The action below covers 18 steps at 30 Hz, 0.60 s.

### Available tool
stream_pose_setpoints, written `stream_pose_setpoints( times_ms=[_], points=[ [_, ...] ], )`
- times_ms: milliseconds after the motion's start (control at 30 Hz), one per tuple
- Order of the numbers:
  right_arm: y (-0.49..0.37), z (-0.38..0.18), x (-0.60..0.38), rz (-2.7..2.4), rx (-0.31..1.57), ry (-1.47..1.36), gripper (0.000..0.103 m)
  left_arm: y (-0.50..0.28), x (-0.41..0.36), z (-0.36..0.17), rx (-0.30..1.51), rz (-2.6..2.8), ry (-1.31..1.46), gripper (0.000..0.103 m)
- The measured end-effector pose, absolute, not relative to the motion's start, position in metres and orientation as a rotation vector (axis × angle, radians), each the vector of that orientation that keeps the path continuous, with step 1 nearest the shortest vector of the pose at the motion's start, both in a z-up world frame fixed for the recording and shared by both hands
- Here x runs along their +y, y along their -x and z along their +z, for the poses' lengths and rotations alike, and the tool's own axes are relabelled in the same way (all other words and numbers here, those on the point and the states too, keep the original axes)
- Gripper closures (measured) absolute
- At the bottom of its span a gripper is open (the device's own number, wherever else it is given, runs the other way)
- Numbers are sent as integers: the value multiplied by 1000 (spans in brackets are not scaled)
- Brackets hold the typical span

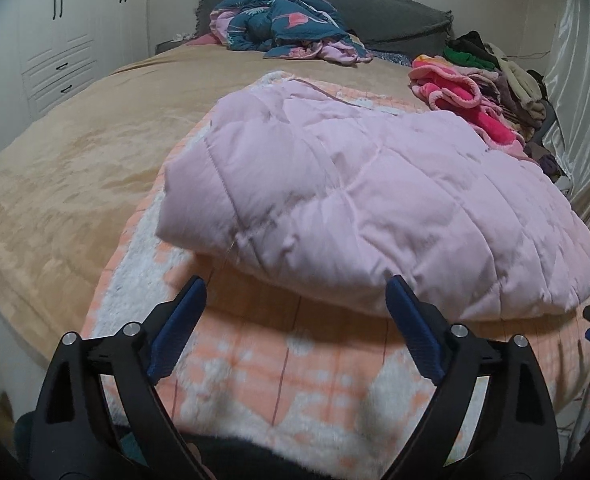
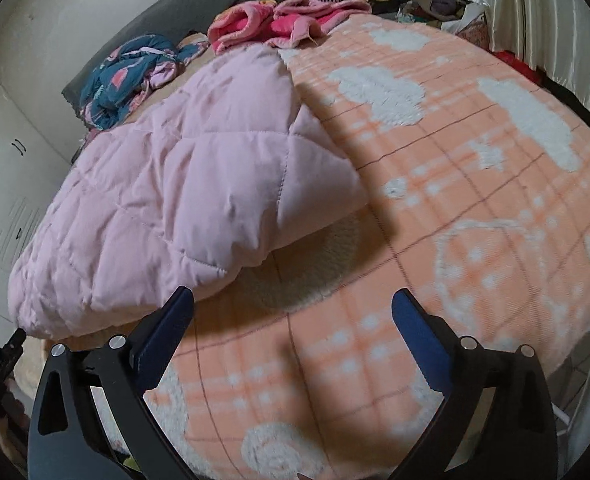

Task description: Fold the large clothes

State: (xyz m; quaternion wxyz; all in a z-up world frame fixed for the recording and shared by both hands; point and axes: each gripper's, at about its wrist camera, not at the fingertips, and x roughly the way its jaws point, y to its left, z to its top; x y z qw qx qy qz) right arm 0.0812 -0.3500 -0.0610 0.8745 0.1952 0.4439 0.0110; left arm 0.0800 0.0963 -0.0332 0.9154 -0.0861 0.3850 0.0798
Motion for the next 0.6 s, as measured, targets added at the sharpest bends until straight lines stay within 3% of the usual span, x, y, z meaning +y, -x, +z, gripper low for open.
stream_pose_setpoints(
  times_ms=[167,600],
  points=[
    [-62,-34,-348,35,865,-337,4,-66,92,-18,767,156,186,10],
    [-27,50,-301,158,636,-151,4,-26,74,39,631,104,158,9]
  ],
)
